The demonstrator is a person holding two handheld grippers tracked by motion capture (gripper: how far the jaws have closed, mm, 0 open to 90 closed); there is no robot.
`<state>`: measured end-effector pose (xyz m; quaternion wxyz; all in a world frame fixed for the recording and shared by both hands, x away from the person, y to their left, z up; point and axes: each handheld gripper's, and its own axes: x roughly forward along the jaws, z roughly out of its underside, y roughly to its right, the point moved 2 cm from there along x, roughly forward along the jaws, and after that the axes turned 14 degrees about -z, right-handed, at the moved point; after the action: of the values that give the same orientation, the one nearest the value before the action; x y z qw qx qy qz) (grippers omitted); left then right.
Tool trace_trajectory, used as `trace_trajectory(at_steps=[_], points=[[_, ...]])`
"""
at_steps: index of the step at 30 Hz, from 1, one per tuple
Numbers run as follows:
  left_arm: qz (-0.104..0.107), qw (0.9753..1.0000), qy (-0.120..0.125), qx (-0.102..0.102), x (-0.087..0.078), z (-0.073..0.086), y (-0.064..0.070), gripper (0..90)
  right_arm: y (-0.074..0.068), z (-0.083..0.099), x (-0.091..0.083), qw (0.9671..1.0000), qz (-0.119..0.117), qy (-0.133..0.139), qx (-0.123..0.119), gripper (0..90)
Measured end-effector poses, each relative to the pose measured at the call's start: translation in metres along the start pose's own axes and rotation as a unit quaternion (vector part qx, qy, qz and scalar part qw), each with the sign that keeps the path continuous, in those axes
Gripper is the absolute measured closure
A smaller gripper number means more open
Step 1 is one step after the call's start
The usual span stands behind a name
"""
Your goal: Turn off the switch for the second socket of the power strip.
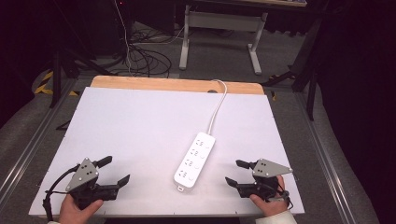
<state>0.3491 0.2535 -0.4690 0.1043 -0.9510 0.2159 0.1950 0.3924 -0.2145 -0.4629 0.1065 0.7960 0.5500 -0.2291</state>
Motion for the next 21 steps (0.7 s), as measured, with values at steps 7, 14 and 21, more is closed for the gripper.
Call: trace_trajectory(at_steps=[7, 14, 21], points=[[-0.001, 1.0000, -0.001, 0.001, 0.000, 0.000, 0.002, 13.7, 0.003, -0.006, -0.002, 1.0000, 0.001, -0.006, 0.008, 28.7], [-0.003, 0.9999, -0.002, 0.010, 0.000, -0.001, 0.002, 13.7, 0.006, -0.022, -0.003, 0.9997, 0.014, -0.019, 0.002, 29.6], [-0.006, 0.9999, 0.000, 0.009, -0.001, -0.001, 0.003, 14.3, 0.010, -0.039, 0.000, 0.9996, 0.013, -0.024, 0.000, 29.7]])
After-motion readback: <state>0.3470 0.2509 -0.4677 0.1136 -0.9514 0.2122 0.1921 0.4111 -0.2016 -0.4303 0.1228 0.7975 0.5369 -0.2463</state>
